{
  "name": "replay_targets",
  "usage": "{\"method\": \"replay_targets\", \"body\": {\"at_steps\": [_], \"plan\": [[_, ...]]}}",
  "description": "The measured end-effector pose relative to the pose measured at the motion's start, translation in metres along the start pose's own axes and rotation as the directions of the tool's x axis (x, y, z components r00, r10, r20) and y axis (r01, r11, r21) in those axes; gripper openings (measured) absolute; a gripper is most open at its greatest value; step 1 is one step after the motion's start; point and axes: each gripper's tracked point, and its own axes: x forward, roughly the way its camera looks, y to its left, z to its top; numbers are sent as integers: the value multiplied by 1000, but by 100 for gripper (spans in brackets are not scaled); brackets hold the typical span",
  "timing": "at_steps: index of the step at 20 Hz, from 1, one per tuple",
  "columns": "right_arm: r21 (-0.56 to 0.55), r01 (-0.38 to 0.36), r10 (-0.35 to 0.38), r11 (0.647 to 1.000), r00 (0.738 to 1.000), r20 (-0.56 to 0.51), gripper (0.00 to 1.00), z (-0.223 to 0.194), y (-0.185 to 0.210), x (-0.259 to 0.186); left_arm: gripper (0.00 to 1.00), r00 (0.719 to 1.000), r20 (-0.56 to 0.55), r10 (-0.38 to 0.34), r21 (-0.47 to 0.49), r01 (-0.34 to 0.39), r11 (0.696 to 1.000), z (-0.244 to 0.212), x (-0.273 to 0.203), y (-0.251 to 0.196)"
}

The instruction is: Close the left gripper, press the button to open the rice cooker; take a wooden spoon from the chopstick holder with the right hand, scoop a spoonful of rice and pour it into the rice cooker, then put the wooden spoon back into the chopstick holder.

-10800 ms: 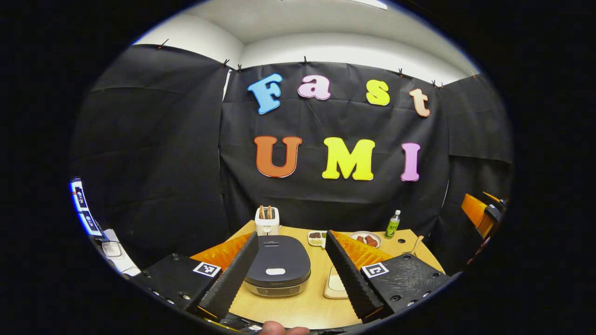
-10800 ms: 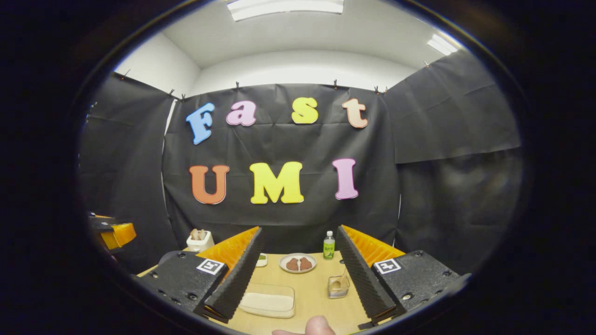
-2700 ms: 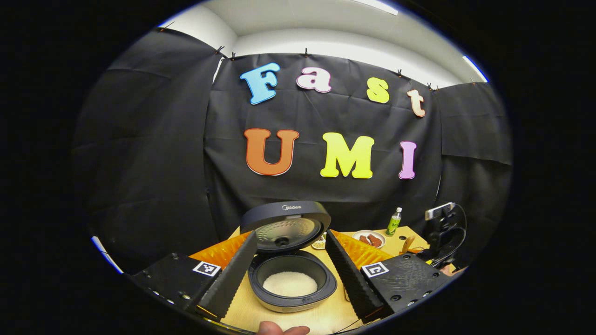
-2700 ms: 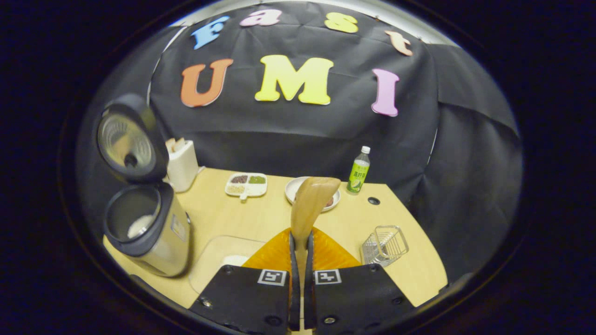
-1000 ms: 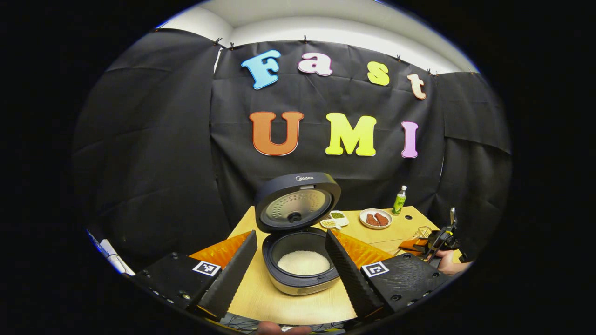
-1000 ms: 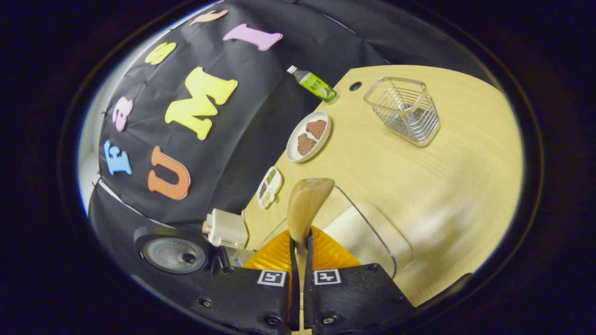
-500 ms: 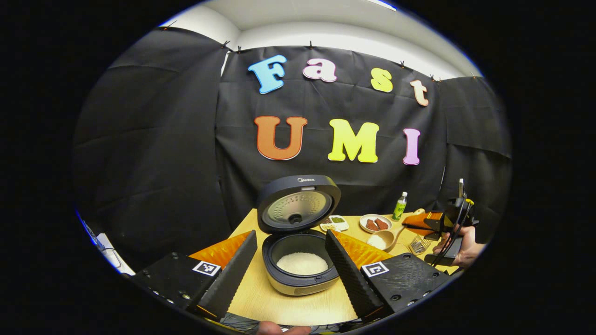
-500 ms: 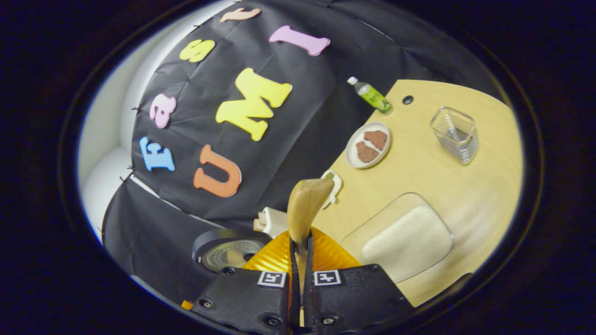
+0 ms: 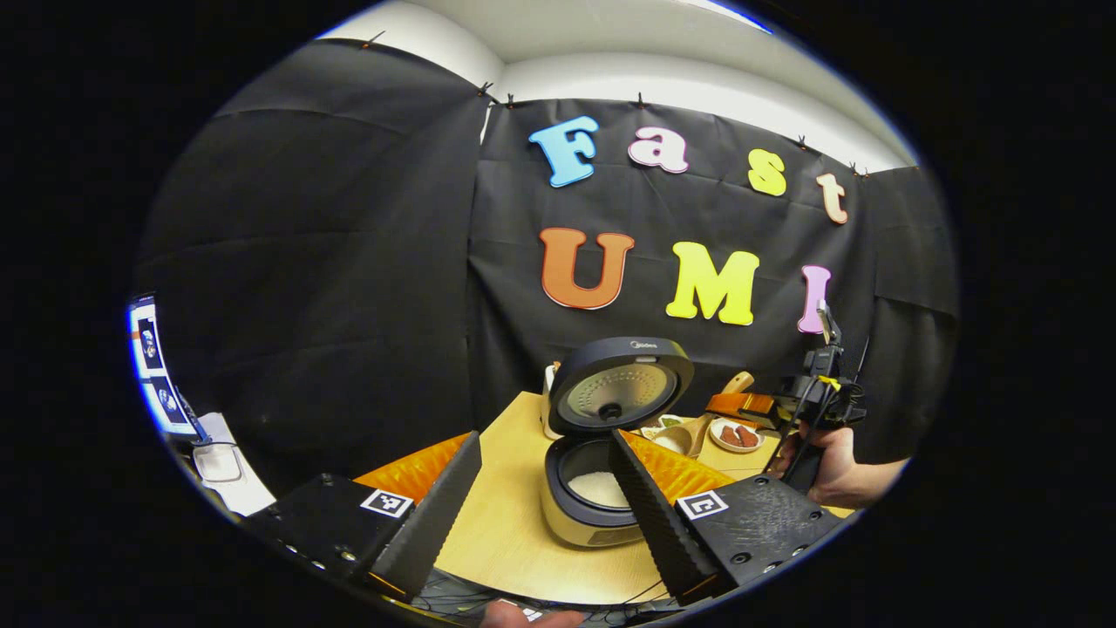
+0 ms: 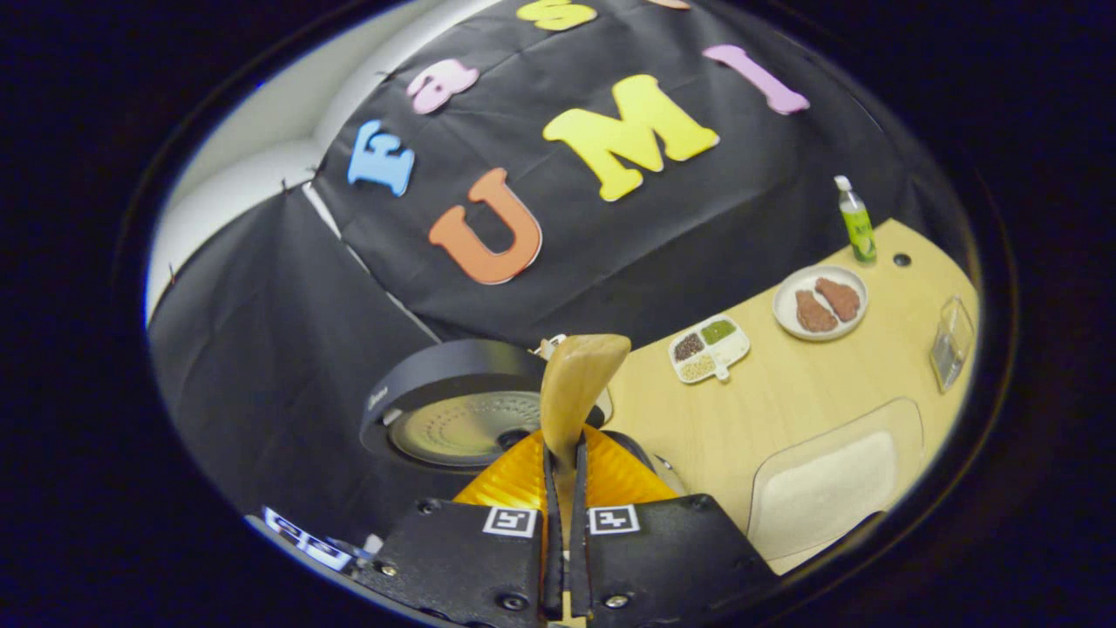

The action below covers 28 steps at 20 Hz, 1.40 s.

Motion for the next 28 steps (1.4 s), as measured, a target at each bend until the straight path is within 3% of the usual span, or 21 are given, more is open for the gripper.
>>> {"method": "replay_targets", "body": {"at_steps": [3,8,13,19,21,23,28], "plan": [[-196,12,-11,980,1000,4,8,-15,21,14,95,999,1,35,-19,-35,999,-3,-5,12],[-474,19,1,880,999,42,8,-21,50,15,95,998,2,65,-41,-65,997,-6,-7,23],[-705,35,59,708,992,109,8,-16,75,5,95,998,12,61,-52,-60,997,-3,-5,21],[-851,90,106,518,980,168,9,-17,84,1,95,998,29,59,-64,-57,996,2,-5,19],[-855,76,112,513,982,155,8,-23,84,1,95,998,30,62,-68,-60,996,2,-5,19],[-833,60,108,550,984,142,8,-23,82,-1,95,998,32,63,-72,-60,996,3,-5,19],[-704,27,92,709,987,130,8,-3,65,-30,95,999,30,31,-70,-28,997,5,-4,9]]}}
